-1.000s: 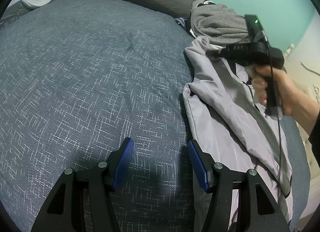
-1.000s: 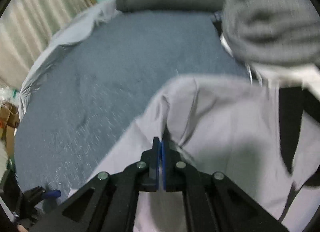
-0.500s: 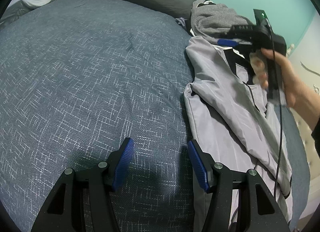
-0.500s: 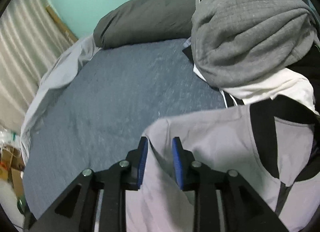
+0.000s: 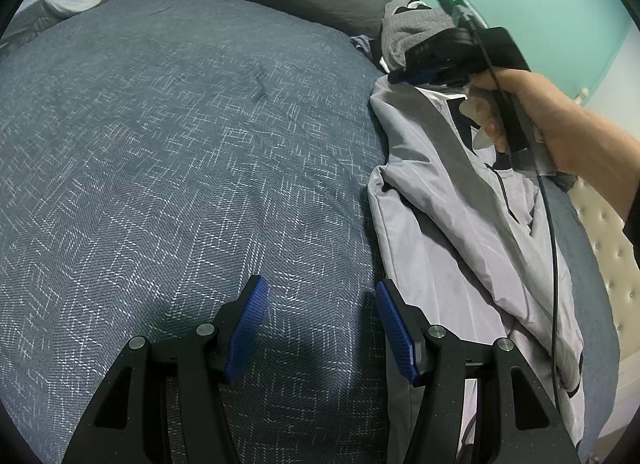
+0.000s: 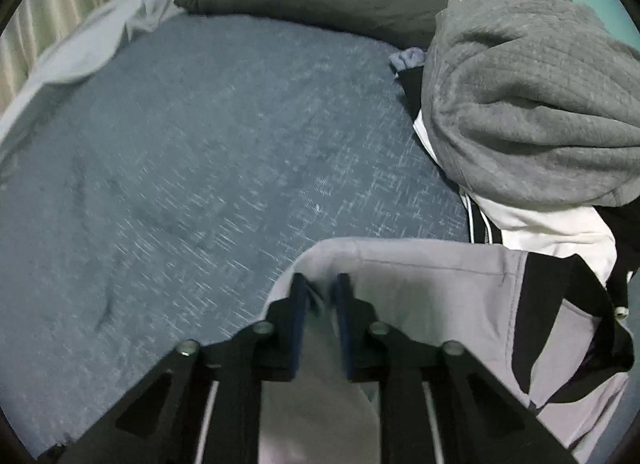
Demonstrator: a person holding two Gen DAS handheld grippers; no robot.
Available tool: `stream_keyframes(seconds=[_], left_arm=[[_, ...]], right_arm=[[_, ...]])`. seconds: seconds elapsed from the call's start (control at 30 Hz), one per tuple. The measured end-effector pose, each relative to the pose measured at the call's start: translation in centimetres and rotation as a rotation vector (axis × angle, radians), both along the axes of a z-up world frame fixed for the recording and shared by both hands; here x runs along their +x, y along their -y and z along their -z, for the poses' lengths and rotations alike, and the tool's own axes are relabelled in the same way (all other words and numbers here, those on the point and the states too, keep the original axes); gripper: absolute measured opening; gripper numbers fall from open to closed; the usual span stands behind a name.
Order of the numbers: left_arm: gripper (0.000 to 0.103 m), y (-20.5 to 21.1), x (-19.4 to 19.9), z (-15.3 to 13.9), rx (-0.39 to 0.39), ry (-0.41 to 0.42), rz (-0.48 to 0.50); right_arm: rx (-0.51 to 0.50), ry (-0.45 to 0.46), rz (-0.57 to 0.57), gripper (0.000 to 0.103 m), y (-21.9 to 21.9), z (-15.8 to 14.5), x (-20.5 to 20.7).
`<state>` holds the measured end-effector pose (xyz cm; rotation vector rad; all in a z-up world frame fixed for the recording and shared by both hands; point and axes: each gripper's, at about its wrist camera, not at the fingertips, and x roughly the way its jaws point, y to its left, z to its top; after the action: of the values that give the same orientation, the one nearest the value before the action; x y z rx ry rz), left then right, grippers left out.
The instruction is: Fold clothes
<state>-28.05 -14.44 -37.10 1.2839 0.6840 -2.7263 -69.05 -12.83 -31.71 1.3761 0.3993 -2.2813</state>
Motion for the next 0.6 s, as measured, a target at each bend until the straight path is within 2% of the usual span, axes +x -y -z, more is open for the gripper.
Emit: stream_keyframes(seconds=[0.1,0.33,0.4,0.43,0.6], left_arm=[[0.061,-0.1,0.4,-0.1,0.001,0.000,0.000],[0.061,-0.3,0.2,0.0,0.004,-0.002,-0.003],[0.061,-0.4,0.2,0.0,0.000,-0.001,-0.003],[0.061,-0.4,0.3,0.0,-0.001,-0.001,-0.002],[0.061,-0.3,0.5,0.1,-0.001,-0.003,-0.004]], right_arm=[[-0.054,0.002,0.030,0.003,-0.7,-0.1,-0.2],[-0.423,0.024,0.180,0.001,-5.4,-2.5,-1.9],[-0.488,0.030,0.202,0.000,-6.1,-2.8,-2.1],[-0.502,0.028,0.212,0.000,-6.4,-3.0,-2.2],[-0.399,-0.001,0.175,0.000,-5.4,-3.6,-1.8]])
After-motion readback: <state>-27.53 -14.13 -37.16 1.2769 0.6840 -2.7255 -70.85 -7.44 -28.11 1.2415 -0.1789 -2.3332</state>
